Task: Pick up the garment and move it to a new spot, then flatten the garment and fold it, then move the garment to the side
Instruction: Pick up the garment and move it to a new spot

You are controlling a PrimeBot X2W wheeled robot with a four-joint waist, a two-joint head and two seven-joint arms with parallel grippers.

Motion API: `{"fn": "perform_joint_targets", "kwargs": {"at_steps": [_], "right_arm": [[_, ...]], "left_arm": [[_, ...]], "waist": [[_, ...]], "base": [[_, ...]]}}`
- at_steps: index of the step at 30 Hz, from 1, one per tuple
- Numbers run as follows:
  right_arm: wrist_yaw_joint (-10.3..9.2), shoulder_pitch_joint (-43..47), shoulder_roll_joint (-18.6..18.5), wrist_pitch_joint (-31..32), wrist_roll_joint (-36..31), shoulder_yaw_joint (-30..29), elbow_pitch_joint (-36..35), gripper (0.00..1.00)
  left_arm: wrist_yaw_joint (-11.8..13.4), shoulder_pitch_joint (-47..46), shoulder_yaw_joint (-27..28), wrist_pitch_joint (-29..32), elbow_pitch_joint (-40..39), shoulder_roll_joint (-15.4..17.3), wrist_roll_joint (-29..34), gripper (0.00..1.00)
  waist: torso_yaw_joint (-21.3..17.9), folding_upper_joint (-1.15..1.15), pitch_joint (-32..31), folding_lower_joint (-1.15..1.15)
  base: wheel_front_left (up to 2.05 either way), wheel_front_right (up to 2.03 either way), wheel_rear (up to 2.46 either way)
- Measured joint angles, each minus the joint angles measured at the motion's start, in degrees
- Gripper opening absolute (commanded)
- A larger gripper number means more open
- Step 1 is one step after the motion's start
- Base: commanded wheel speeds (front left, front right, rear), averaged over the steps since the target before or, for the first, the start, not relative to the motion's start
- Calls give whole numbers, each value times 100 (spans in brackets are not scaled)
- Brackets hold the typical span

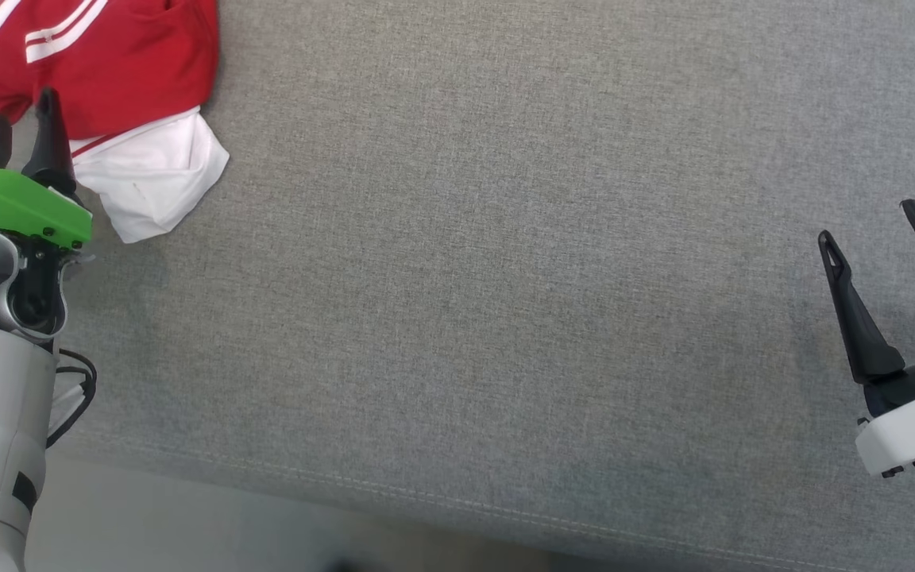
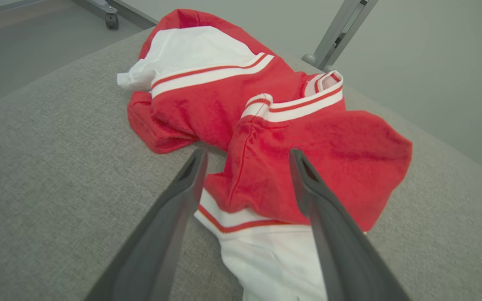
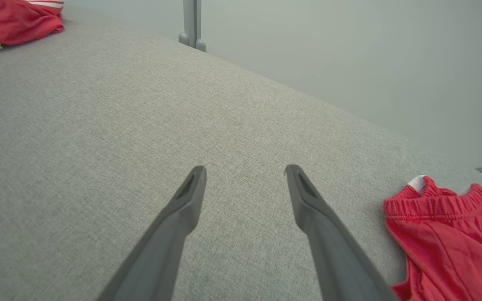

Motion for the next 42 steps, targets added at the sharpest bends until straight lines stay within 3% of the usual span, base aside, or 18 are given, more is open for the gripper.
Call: {"fn": "perform_joint_targets", "kwargs": {"at_steps": [15, 16, 17, 18, 33, 42], "right_arm": [[0, 126, -23, 149, 0, -24, -174, 100], [0, 136, -27, 149, 0, -38, -183, 100], [0, 143, -27, 151, 0, -43, -190, 100], [0, 145, -27, 155, 0, -45, -198, 100], [0, 136, 30, 159, 4, -34, -203, 100], [11, -20, 309, -81, 88, 303, -3, 100]], "left_arm": [[0, -2, -234, 14, 176, -69, -118, 100], [0, -3, -247, 15, 166, -73, -182, 46], [0, -3, -270, 45, 147, -85, -226, 33], [0, -4, -294, 63, 125, -109, -253, 0], [0, -113, -677, 29, -249, -202, -313, 0], [0, -148, -1277, -104, -833, -505, -261, 0]], "waist": [[-90, 0, 45, 0], [-93, 0, 53, 0], [-96, 0, 60, 0], [-98, 0, 67, 0], [-106, 0, 53, 0], [-203, 0, -122, 0]], "base": [[0, 0, 0], [0, 0, 0], [0, 0, 0], [0, 0, 0], [0, 0, 0], [0, 0, 0]]}}
